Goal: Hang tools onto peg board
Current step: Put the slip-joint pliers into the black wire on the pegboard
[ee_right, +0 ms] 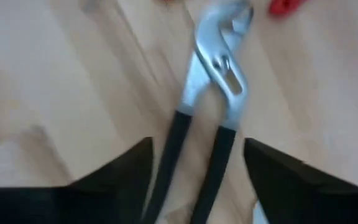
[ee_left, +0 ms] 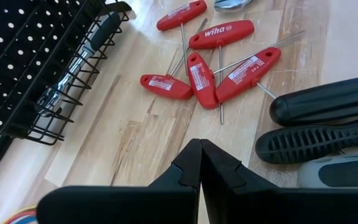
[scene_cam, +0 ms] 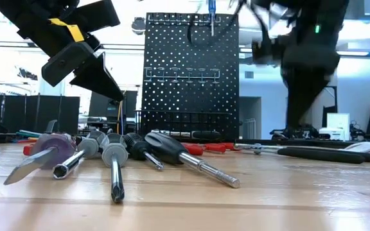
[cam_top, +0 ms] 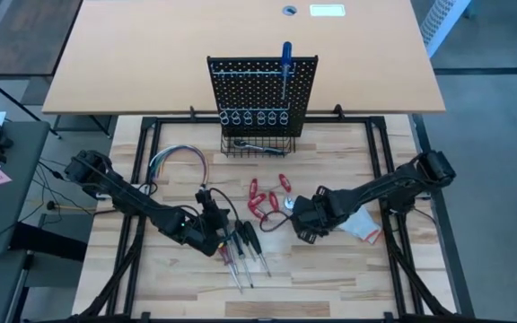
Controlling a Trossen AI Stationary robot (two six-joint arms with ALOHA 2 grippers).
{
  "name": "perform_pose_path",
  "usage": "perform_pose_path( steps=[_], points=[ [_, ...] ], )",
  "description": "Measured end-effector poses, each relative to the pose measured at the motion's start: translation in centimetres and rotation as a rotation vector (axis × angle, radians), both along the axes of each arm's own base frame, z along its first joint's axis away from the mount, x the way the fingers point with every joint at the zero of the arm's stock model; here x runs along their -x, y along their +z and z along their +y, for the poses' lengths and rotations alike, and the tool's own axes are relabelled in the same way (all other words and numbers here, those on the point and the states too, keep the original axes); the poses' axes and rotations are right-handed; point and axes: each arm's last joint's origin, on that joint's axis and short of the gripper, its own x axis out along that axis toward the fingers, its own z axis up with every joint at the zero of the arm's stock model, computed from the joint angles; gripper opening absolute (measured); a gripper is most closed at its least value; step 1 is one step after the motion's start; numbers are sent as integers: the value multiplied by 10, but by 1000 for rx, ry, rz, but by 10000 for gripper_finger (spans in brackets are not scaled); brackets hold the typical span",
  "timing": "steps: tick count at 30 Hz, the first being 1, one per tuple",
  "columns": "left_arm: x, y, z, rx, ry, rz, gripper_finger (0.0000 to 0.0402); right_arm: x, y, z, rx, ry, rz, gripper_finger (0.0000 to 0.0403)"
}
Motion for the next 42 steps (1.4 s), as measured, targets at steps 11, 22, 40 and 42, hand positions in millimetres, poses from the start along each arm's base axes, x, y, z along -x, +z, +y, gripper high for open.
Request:
perform_pose_path(
  steps=[11,22,40,42],
  points=[
    [0,0,0,0,0,0,0,13,-38,-5,-80,-51,1,394],
    [0,0,0,2,0,-2,0,13,-67,3,-76,-3,107,258],
    [0,0,0,0,0,0,0,18,-35,-6,-58,39,-31,185],
    [0,0,0,0,-1,0,0,20,-29,-7,-56,39,-58,185]
  ],
)
